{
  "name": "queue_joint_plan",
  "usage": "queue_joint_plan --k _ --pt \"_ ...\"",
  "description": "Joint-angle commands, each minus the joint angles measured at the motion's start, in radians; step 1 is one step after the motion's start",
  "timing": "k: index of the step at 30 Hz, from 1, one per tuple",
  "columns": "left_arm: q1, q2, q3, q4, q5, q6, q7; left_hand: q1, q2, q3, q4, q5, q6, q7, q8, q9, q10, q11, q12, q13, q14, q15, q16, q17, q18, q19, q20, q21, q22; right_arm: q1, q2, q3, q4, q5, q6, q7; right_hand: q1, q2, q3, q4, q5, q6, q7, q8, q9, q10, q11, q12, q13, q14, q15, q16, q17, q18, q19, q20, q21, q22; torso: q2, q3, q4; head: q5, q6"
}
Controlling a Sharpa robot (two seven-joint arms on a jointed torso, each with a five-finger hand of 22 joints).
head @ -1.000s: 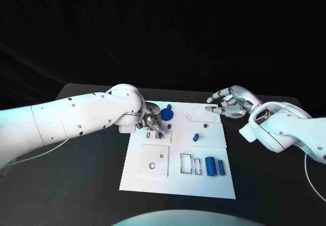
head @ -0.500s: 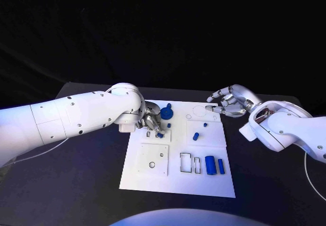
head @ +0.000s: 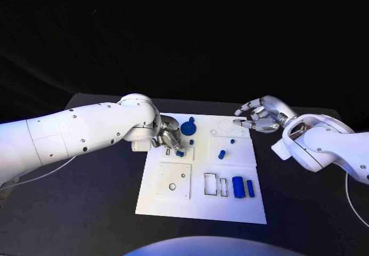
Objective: Assemble the parts on the task board
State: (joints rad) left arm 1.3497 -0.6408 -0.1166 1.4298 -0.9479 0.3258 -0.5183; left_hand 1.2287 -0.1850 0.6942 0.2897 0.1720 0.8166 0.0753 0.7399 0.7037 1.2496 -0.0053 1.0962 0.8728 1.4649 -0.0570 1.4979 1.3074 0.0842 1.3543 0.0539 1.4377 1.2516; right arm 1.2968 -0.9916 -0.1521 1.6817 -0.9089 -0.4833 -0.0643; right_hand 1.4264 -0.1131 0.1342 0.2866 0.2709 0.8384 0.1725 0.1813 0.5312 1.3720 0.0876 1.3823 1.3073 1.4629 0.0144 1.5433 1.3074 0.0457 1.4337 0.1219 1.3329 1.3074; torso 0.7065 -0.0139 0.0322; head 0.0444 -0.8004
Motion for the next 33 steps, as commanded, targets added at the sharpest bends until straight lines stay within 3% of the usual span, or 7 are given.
queue_joint_plan --k 1,6,17,24,33 --pt "0.000 -0.013 0.003 0.016 0.070 -0.054 0.009 -0.019 -0.001 0.208 -0.204 0.016 0.007 -0.002 0.007 0.006 0.011 0.001 0.008 0.004 0.068 -0.007 0.006 0.106 -0.015 0.004 -0.007 0.006 0.004 -0.001 -0.001 0.000 -0.001 -0.003 0.003 0.002 -0.007 0.002 0.007 0.001 0.003 -0.003 0.000 0.004 0.000 0.001 0.000 0.003 0.029 0.087 0.000 -0.006 0.184 0.015 -0.008 -0.002 -0.003 0.117 0.000 0.0007 0.0006 0.001 0.000" --pt "-0.001 -0.047 0.005 0.046 0.066 -0.138 0.015 -0.041 -0.014 0.229 -0.226 0.072 0.022 -0.007 0.012 0.016 0.026 -0.004 0.014 0.012 0.070 -0.011 0.011 0.114 -0.018 0.015 -0.010 0.014 0.021 -0.001 -0.005 0.000 0.000 -0.003 0.001 0.002 -0.007 0.002 0.008 0.002 0.005 -0.003 0.000 0.004 -0.001 0.001 0.000 0.003 0.029 0.087 0.000 -0.006 0.184 0.015 -0.008 -0.002 -0.003 0.118 0.000 0.0007 0.0015 0.003 -0.002" --pt "-0.025 -0.098 0.002 0.110 -0.048 -0.267 0.020 -0.055 -0.031 0.246 -0.240 0.109 0.041 -0.014 0.015 0.023 0.056 -0.011 0.039 0.046 0.075 -0.017 0.019 0.131 -0.026 0.041 -0.016 0.031 0.058 -0.001 -0.011 0.000 -0.003 -0.003 -0.002 0.004 -0.008 0.002 0.008 0.002 0.006 -0.003 0.000 0.004 -0.001 0.001 0.000 0.003 0.029 0.087 0.000 -0.006 0.184 0.015 -0.008 -0.002 -0.002 0.118 -0.001 0.0001 0.0026 0.004 -0.005" --pt "-0.046 -0.099 -0.001 0.117 -0.119 -0.305 0.021 -0.063 -0.041 0.254 -0.244 0.131 0.053 -0.019 0.013 0.026 0.068 -0.016 0.045 0.055 0.077 -0.021 0.022 0.137 -0.028 0.048 -0.019 0.036 0.069 -0.001 -0.012 0.000 -0.008 -0.002 -0.005 0.008 -0.009 0.002 0.008 0.002 0.008 -0.003 0.000 0.005 -0.001 -0.001 0.000 0.001 0.027 0.087 0.000 -0.008 0.181 0.016 -0.010 -0.002 -0.006 0.116 -0.002 0.0031 0.0063 0.000 -0.007" --pt "-0.062 -0.082 -0.003 0.106 -0.156 -0.327 0.020 -0.074 -0.051 0.256 -0.248 0.180 0.066 -0.023 0.006 0.032 0.078 -0.020 0.047 0.063 0.077 -0.025 0.025 0.141 -0.029 0.052 -0.024 0.039 0.074 -0.001 -0.014 0.000 -0.008 -0.017 -0.015 -0.002 -0.012 0.000 0.008 0.002 0.015 -0.004 0.000 0.005 -0.001 -0.004 0.000 -0.002 0.023 0.086 0.000 -0.009 0.178 0.016 -0.010 -0.002 -0.007 0.115 0.000 0.0014 0.0027 0.004 -0.007"
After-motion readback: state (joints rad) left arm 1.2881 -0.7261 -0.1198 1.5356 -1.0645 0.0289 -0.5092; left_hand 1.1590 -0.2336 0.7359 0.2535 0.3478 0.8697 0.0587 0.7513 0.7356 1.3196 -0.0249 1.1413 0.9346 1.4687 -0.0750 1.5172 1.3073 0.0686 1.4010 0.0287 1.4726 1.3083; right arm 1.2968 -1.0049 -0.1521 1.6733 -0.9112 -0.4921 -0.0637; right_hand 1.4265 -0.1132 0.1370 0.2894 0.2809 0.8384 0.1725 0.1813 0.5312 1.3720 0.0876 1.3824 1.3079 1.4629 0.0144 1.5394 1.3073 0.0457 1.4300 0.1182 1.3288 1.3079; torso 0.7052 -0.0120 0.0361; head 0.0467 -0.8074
